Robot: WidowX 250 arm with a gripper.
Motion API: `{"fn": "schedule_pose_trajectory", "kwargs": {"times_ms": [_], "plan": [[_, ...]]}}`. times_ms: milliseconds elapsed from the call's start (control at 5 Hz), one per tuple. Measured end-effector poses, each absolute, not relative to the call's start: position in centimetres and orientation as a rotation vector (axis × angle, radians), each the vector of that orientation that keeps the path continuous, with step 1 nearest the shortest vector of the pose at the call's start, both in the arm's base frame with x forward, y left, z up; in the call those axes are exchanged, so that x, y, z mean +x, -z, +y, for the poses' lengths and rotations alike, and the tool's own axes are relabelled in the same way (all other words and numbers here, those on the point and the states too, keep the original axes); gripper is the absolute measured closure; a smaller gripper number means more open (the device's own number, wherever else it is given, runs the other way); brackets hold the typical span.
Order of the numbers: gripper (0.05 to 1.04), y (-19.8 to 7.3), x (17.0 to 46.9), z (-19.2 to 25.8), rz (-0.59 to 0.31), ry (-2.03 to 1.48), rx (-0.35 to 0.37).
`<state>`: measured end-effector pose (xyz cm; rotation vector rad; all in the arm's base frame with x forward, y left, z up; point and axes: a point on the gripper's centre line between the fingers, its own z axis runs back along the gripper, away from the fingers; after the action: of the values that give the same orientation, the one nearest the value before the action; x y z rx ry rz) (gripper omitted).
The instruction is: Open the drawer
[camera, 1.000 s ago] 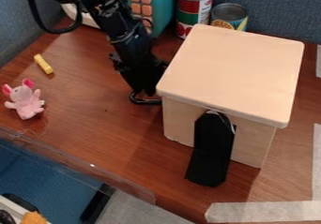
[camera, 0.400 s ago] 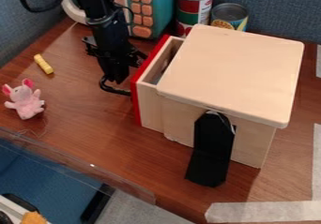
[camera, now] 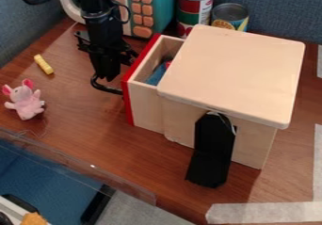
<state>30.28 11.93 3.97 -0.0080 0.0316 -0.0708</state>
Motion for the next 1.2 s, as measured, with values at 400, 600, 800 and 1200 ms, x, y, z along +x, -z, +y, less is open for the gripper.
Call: {"fn": "schedule_pose_trajectory", "kwargs": {"times_ms": [400, 600, 800, 1200], "plan": [[0.925, -4.1, 29.6, 13.0, 0.075, 0.063, 0.04], [0.925, -4.5, 29.5, 13.7, 0.085, 0.056, 0.052], [0.925, -4.8, 29.1, 14.6, 0.103, 0.042, 0.065], [0.925, -4.4, 28.7, 15.4, 0.134, 0.034, 0.071]]}}
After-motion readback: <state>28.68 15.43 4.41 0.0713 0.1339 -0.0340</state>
